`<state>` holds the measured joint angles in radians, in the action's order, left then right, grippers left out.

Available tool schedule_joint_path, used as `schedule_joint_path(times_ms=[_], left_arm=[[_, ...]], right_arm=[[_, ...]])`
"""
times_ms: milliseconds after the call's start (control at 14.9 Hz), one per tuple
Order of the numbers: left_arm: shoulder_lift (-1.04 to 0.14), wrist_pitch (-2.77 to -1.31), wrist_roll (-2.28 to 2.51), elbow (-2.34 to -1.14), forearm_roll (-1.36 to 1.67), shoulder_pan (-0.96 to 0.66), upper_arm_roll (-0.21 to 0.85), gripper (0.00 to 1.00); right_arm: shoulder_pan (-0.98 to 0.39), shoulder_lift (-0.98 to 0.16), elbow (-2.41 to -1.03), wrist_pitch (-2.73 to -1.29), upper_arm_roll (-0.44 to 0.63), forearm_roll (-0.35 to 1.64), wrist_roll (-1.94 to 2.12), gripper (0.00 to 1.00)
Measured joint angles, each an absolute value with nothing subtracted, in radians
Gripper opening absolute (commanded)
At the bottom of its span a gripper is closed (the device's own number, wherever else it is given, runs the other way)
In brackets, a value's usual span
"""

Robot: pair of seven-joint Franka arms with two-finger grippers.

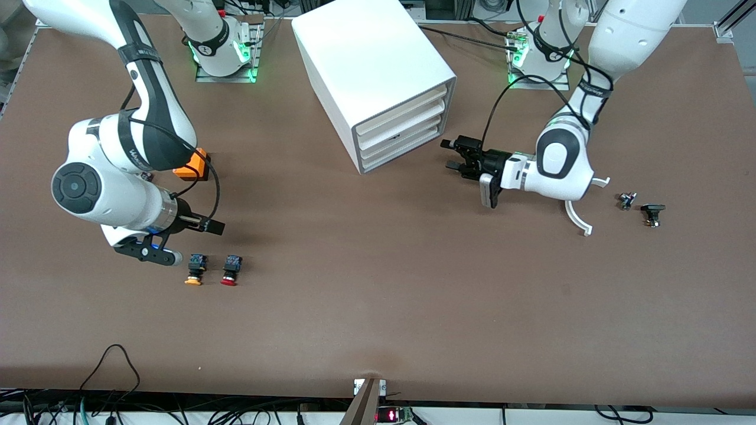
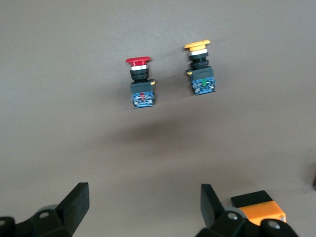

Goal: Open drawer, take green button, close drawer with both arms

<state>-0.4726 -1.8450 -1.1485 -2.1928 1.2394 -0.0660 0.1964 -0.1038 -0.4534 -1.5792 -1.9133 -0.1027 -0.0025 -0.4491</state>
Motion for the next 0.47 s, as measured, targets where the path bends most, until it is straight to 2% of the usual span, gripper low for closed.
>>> schedule_joint_path(times_ms=[67, 134, 202, 471], left_arm=[[-0.484, -1.845, -1.168, -2.204, 1.253, -0.066, 0.204, 0.73], [-0.492, -1.845, -1.179, -2.213, 1.259, -0.066, 0.215, 0.56], [-0.502, -1.846, -1.197, -2.221, 1.26, -0.066, 0.229, 0.49], [-0.563, -1.847, -1.294, -2.242, 1.308, -0.067, 0.275, 0.48]], right_arm=[[-0.111, -0.461, -1.574, -1.913, -0.103, -0.002, -0.46, 1.0], [-0.12, -0.469, -1.567, -1.913, -0.103, -0.002, -0.476, 0.99], [-0.128, -0.477, -1.556, -1.913, -0.103, -0.002, -0.496, 1.0], [-0.166, -0.496, -1.53, -1.913, -0.104, -0.002, -0.615, 0.99]])
